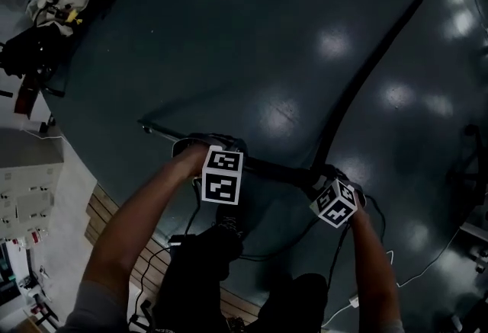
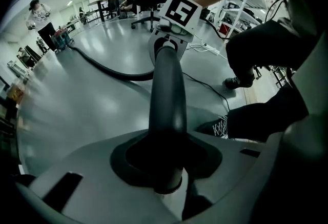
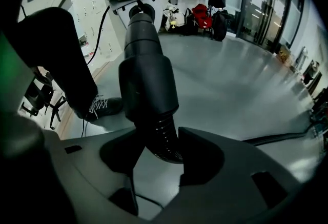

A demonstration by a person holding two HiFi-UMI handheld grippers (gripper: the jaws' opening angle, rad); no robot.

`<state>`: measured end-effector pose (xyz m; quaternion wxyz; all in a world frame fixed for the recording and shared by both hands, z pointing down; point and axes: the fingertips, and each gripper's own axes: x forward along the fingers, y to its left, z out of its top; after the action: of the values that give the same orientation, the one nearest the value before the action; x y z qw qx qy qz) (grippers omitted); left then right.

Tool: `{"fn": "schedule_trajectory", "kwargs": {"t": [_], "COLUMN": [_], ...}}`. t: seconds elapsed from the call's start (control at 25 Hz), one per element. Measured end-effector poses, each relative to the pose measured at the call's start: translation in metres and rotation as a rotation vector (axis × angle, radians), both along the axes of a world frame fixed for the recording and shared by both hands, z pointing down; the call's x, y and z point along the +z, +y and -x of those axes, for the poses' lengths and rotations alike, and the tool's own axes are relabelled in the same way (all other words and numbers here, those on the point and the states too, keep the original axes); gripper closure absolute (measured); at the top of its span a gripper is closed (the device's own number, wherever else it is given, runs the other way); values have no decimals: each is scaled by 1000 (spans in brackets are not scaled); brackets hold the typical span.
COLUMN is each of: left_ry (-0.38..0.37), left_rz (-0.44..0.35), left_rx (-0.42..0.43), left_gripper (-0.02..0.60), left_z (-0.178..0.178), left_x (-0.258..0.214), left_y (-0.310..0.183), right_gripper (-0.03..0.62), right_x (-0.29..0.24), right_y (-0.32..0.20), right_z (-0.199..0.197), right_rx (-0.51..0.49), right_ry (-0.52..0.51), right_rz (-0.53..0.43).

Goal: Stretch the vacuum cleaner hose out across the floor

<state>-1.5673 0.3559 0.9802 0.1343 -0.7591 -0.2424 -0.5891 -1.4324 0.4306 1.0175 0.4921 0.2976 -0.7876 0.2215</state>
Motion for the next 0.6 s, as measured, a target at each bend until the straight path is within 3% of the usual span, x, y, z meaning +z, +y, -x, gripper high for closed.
{"fn": "schedule_trajectory", "kwargs": {"t": [0.32,0.6], "left_ry": [29,38], "left_rz": [-93,-205], "left_rx": [28,41], "left_gripper": [460,460], "left_z": [-7,6], "left_x": [50,84], "left_y": [39,75], "right_gripper": [391,388], "right_x": [68,112], "right_y": [36,66], "right_z": [3,19], "right_rx": [-177,-257], "right_ry": [3,9], "right_rz": [-29,-73]}}
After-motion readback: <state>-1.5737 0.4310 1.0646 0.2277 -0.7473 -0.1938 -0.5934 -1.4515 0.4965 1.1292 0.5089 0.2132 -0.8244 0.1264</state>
